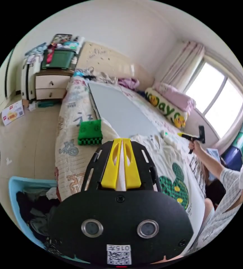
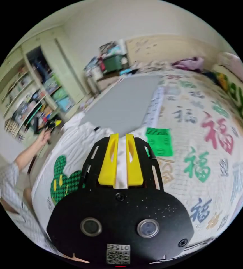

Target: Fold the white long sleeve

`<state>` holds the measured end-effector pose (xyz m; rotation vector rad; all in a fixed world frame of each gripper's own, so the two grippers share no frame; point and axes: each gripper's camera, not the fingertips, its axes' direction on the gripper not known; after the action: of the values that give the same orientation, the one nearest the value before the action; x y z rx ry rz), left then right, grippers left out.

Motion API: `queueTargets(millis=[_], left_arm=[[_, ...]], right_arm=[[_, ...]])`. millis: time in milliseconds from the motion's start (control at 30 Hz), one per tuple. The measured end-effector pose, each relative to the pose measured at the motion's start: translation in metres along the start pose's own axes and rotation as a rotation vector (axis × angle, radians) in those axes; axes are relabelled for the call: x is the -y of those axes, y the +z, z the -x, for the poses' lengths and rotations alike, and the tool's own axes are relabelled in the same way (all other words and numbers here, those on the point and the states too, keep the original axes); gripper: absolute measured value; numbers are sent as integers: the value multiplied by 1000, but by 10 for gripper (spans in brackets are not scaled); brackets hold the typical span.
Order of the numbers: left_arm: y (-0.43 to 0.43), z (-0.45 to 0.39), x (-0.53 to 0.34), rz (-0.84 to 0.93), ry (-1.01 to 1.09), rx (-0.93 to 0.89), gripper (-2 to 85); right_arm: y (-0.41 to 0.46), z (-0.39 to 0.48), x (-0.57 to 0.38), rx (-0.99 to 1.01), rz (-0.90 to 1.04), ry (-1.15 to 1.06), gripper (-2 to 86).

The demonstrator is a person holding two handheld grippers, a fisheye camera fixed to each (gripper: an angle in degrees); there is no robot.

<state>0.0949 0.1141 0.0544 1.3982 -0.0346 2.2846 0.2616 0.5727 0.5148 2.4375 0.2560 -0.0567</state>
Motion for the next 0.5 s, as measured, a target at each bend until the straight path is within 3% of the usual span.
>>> queueTargets(millis=[100, 167, 267, 333, 400, 500], left_arm=[[17, 42, 9, 14, -174, 122, 52], [41, 69, 15, 81, -301, 64, 87], [70, 76, 15, 29, -364, 14, 101], [96, 70, 17, 63, -366, -1, 103], [130, 57, 22, 209, -319, 60, 88], [126, 41, 26, 232, -255, 171, 10]], right_arm=[[36, -58, 2, -83, 96, 162, 68], [65, -77, 2, -11, 156, 222, 105], [107, -81, 3, 49, 191, 275, 139], [125, -66, 3, 26, 198, 204, 117], [145, -43, 3, -13, 233, 132, 42], [144, -34, 5, -98, 255, 72, 9]])
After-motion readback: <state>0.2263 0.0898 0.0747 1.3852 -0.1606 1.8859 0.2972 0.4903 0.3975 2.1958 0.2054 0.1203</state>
